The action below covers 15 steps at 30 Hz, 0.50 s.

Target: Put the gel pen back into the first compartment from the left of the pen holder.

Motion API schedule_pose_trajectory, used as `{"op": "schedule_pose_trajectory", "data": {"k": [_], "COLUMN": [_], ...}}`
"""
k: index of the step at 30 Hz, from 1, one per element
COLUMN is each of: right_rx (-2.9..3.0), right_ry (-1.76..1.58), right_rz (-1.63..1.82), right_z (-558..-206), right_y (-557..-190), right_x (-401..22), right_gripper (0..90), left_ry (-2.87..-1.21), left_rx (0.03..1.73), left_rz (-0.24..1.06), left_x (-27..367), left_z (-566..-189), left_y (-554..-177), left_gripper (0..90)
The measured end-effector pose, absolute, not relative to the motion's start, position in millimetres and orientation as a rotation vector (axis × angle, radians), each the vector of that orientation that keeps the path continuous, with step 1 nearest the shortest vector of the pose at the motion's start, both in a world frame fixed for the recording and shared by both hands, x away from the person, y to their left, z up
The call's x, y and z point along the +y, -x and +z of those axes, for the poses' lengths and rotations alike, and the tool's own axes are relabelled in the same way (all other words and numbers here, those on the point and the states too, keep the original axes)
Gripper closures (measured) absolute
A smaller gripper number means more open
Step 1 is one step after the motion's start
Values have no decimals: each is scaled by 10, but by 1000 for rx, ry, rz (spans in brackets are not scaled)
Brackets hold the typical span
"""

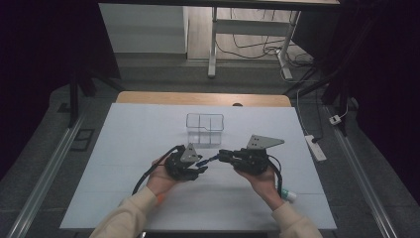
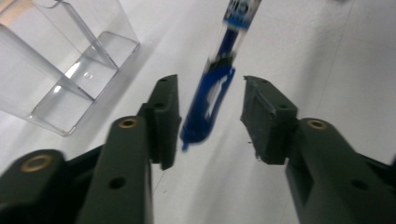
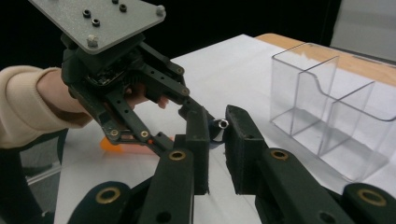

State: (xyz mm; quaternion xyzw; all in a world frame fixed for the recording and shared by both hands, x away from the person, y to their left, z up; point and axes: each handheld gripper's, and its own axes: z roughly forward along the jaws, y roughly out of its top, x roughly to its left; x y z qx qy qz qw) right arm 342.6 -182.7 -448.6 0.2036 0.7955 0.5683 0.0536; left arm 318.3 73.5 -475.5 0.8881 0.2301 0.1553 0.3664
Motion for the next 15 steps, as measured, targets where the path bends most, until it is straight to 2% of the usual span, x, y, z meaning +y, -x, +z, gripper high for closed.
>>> {"op": "schedule_pose_trajectory", "data": {"k": [8, 15], "right_rx": [2372, 2347], "right_ry": [-623, -633], "right_rz": [1696, 1700], "right_z": [-4449, -4414], "right_y": [-3433, -3440], "right_x": [-1901, -1954], "right_gripper": [789, 789], "left_ry": [-2235, -2154], "left_rx": [651, 732], "left_rz": [411, 440], "left_x": [869, 1182], "left_z": [-4722, -4686], "left_y": [-3181, -3054], "left_gripper": [439, 404]}}
